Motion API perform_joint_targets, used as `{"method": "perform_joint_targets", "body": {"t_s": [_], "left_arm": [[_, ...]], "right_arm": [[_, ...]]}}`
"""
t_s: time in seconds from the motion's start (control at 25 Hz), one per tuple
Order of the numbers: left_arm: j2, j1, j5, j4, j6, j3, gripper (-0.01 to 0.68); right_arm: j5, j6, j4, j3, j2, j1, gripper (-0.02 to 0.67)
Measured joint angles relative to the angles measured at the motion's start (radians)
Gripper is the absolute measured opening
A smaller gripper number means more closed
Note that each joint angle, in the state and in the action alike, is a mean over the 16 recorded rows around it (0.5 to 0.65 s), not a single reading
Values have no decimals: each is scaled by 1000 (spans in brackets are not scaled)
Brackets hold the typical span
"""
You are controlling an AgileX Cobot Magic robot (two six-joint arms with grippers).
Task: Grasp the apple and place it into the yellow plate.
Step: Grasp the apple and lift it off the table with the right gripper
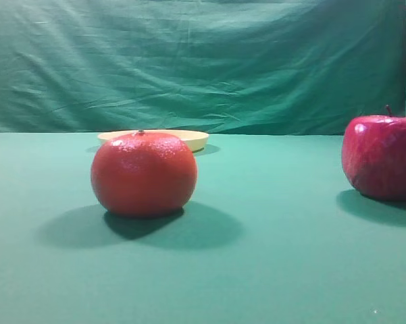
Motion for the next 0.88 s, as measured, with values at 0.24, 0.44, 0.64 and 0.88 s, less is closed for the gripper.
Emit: {"method": "perform_joint_targets", "body": {"t_s": [0.24, 0.44, 0.64, 0.88], "left_arm": [[0, 0, 0, 0, 0, 0, 157], [0, 0, 0, 0, 0, 0, 157], [0, 0, 0, 0, 0, 0, 157], [0, 0, 0, 0, 0, 0, 157]], "right_arm": [[0, 0, 0, 0, 0, 0, 0], [0, 0, 0, 0, 0, 0, 0], [0, 0, 0, 0, 0, -1, 0], [-6, 0, 5, 0, 0, -1, 0]]}}
